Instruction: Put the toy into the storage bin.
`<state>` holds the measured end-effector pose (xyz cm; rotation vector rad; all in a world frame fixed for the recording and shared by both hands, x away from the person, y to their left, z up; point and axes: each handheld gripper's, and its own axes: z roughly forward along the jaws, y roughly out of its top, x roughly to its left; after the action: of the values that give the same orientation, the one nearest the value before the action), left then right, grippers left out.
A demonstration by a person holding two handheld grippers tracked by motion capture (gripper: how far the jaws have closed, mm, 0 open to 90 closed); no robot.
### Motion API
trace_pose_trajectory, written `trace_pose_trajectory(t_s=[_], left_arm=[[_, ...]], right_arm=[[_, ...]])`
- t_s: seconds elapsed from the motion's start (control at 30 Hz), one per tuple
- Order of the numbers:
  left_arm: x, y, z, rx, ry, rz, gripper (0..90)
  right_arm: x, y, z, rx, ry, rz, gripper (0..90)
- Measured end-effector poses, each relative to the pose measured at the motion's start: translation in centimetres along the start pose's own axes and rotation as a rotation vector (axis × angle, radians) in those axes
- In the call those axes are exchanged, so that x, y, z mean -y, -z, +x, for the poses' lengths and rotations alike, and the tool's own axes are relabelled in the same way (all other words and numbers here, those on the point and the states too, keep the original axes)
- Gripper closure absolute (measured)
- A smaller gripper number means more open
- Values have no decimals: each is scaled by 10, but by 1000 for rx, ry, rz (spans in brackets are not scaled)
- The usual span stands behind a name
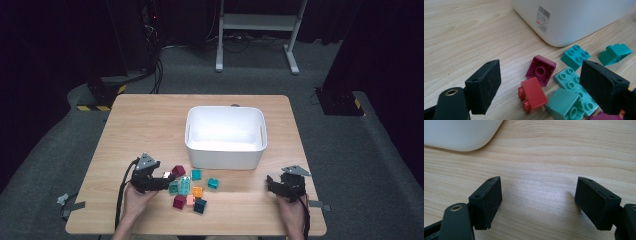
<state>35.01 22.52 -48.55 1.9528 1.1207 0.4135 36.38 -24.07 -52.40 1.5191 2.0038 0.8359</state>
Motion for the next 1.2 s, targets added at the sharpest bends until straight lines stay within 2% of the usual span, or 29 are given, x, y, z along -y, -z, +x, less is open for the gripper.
trace_pose_trajectory(t_s=[0.53,0.63,0.83,0.97,1.2], left_arm=[[-1,-5,-1,-1,-6,2,230],[2,-7,-2,-31,-24,20,264],[8,-9,1,-48,-20,38,337],[9,-8,2,-52,-19,28,373],[8,-6,3,-58,-11,30,368]], right_arm=[[0,0,0,0,2,-1,218],[0,0,0,0,1,-1,218],[0,0,0,0,1,-1,218],[0,0,0,0,0,0,218],[0,0,0,0,2,-1,218]])
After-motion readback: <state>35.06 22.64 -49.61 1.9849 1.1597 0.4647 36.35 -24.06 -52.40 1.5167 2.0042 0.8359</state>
